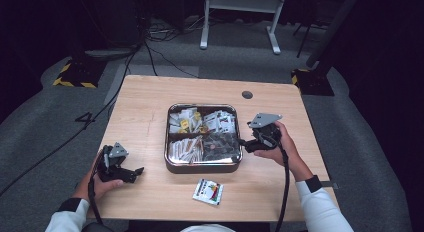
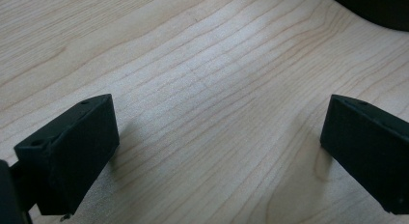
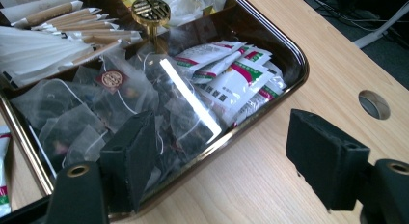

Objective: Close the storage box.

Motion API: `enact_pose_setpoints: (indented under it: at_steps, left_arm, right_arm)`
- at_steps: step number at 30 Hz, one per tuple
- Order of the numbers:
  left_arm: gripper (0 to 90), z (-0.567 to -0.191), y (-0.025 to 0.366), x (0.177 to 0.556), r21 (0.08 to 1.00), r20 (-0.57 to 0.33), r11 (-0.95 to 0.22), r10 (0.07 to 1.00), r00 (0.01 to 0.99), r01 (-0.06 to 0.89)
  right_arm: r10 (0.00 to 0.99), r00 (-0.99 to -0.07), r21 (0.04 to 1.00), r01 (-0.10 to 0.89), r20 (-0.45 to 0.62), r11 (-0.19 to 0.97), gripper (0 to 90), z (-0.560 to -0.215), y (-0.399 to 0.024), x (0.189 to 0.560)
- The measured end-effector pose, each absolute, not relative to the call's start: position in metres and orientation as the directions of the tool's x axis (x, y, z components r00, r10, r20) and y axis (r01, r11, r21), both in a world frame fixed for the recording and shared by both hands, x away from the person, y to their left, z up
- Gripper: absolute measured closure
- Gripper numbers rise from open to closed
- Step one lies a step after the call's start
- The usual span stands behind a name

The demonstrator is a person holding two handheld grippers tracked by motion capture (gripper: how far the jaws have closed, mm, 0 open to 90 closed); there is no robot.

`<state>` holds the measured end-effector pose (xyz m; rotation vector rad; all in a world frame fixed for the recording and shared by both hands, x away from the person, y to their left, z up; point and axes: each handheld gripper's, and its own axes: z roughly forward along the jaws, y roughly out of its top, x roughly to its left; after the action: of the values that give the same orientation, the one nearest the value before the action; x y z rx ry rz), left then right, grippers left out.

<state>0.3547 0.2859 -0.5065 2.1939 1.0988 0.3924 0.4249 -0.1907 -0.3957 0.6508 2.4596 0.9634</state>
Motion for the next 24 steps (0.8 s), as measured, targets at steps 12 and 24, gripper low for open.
enact_pose_setpoints:
  at_steps: [12,24]
  left_arm:
    - [0.2,-0.506,0.286,0.355,0.664,-0.018,-0.445,0.795,0.607,0.602]
    - [0.2,-0.507,0.286,0.355,0.664,-0.021,-0.441,0.796,0.605,0.604]
  right_arm:
    - [0.574,-0.792,0.703,0.286,-0.21,0.651,26.7,-0.405,-0.21,0.415]
    - [0.59,-0.78,0.697,0.307,-0.206,0.648,26.4,-0.415,-0.226,0.408]
